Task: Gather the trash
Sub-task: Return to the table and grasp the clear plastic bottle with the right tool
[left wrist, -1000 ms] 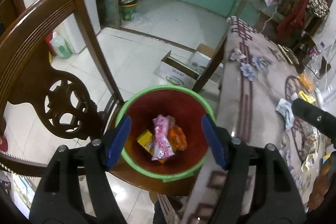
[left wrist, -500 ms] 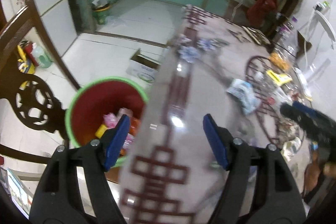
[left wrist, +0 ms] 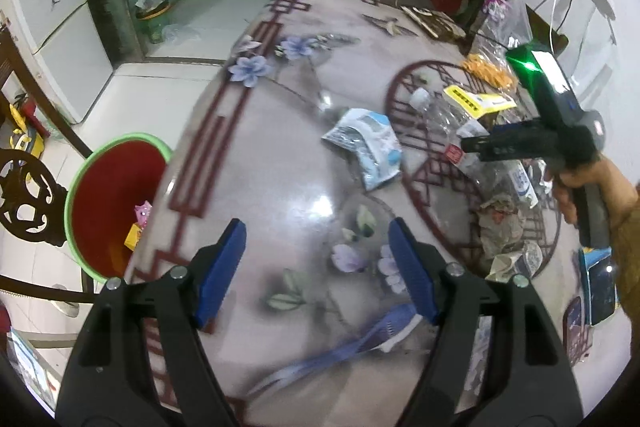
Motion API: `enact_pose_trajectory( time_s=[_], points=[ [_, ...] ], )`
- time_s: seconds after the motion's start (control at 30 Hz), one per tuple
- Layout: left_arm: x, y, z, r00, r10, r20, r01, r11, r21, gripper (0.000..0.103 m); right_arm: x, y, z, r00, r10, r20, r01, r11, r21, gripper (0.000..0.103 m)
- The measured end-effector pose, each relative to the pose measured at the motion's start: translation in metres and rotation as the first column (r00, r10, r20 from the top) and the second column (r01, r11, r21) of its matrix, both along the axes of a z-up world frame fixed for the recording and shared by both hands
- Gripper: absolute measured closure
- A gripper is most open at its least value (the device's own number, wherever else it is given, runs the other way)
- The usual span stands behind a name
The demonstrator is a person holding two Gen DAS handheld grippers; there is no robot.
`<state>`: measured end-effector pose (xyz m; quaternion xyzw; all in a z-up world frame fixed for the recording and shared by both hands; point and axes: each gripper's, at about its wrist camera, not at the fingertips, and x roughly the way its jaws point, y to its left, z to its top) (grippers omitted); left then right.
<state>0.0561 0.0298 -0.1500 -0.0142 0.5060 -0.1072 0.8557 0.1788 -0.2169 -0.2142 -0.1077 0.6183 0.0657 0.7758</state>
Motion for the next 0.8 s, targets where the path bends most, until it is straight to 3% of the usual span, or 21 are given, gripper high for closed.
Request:
enact_pose_trajectory(
  time_s=[0.07, 0.2, 0.3, 0.47, 0.6, 0.8],
  points=[
    [0.005, -0.007, -0.004, 1.0, 0.0, -0.016, 0.0, 1.0, 0.007, 0.032, 0.002, 0.001, -0.008, 0.999, 0.028, -0.027, -0.028, 0.999, 0.018, 0.049],
    [0.025, -0.024, -0.014, 0.999, -0.009, -0.043, 0.01, 1.0, 0.018, 0.032, -0.001, 0.0, -0.013, 0.998, 0.06, -0.031, -0.058, 0.996, 0.064, 0.051],
    [0.044, -0.036, -0.02, 0.999, -0.021, -0.038, 0.021, 1.0, 0.005, 0.032, -0.009, -0.016, 0.007, 0.999, -0.014, 0.037, 0.007, 0.983, 0.184, 0.051],
    [0.087, -0.059, -0.046, 0.998, 0.002, -0.059, -0.002, 1.0, -0.009, 0.032, -0.036, -0.042, 0.051, 0.975, -0.164, 0.15, 0.094, 0.915, 0.392, 0.051],
    [0.108, -0.076, -0.072, 0.993, 0.008, -0.114, -0.011, 1.0, -0.025, 0.032, -0.051, -0.051, 0.059, 0.955, -0.24, 0.172, 0.138, 0.879, 0.456, 0.051],
    [0.12, -0.09, -0.096, 0.991, 0.009, -0.137, -0.007, 1.0, 0.016, 0.033, -0.056, -0.057, 0.043, 0.943, -0.31, 0.123, 0.214, 0.845, 0.49, 0.051]
  ],
)
